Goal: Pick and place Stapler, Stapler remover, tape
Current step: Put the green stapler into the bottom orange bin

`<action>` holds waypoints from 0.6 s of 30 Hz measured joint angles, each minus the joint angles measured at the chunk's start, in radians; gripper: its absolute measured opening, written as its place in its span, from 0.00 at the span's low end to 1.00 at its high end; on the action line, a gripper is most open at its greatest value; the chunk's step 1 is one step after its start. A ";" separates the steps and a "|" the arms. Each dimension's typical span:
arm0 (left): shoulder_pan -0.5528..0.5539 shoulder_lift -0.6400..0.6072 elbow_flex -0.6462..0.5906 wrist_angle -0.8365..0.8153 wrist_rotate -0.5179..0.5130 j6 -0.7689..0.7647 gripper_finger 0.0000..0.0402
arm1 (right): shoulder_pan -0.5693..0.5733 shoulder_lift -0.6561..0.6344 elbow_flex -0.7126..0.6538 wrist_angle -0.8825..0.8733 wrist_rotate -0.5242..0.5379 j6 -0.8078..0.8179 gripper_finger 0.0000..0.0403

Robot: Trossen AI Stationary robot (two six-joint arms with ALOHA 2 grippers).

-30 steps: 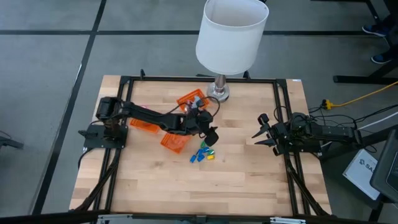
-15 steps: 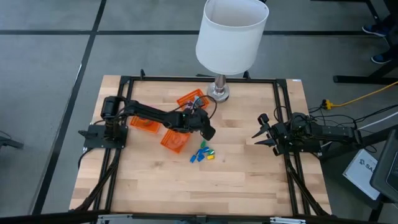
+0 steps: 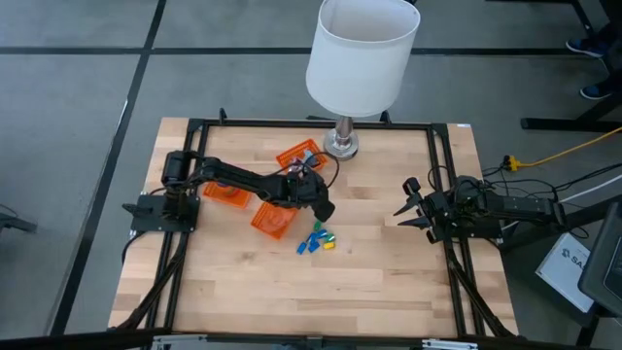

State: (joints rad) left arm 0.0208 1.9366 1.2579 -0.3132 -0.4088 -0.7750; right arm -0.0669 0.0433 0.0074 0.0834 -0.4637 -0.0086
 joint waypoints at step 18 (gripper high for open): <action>0.000 0.011 0.000 0.002 0.015 0.003 0.48 | 0.000 0.000 0.000 0.000 0.000 0.000 0.32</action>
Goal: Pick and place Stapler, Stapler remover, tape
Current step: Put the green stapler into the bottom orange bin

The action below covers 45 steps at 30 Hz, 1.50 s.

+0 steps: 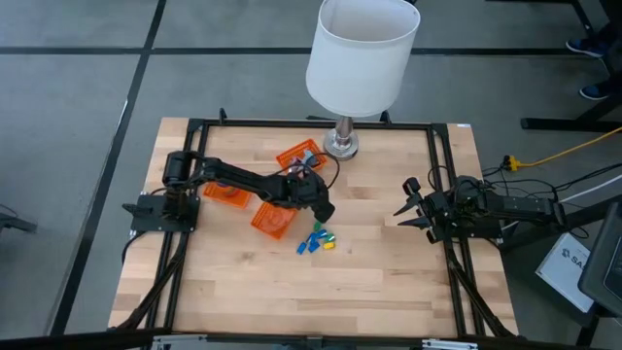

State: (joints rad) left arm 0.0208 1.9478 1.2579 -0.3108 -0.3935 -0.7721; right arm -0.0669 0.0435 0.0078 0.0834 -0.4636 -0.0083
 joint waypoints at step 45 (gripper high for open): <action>-0.005 -0.032 0.000 0.048 -0.007 0.159 0.16 | 0.000 0.000 0.000 0.000 0.000 0.000 0.32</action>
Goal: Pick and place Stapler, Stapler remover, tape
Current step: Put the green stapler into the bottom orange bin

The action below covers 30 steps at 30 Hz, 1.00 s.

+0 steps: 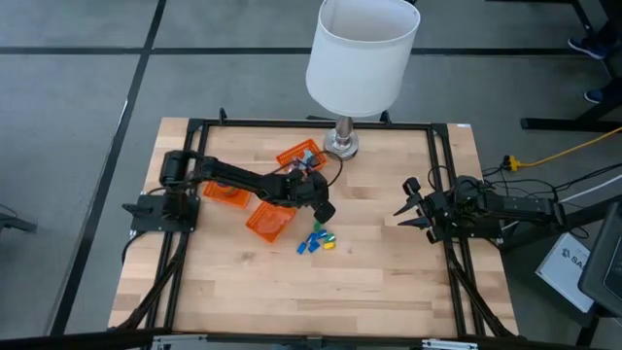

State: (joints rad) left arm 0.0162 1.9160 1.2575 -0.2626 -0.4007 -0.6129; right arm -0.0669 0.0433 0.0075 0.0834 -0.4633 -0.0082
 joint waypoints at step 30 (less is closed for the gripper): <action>-0.176 -0.343 0.000 -0.378 -0.136 -0.045 0.16 | 0.000 0.000 0.000 0.000 0.000 0.000 0.32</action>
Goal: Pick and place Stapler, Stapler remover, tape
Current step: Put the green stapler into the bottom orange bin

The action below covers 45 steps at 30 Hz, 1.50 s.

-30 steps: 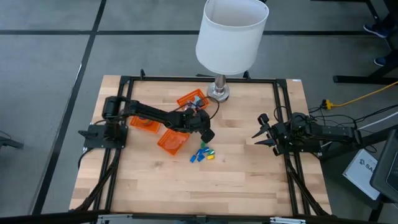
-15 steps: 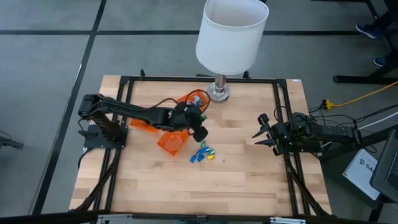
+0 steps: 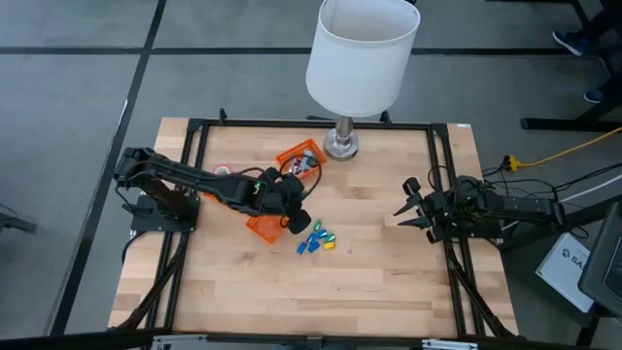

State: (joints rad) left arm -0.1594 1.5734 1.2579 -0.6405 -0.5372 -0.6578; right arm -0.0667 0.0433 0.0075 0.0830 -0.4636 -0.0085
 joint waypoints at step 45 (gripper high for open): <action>0.045 0.013 -0.431 0.108 0.164 -0.449 0.20 | 0.000 0.000 0.000 0.000 0.000 0.000 0.32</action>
State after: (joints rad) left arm -0.1143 1.5865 0.8272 -0.5328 -0.3730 -1.1072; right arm -0.0666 0.0437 0.0078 0.0834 -0.4637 -0.0082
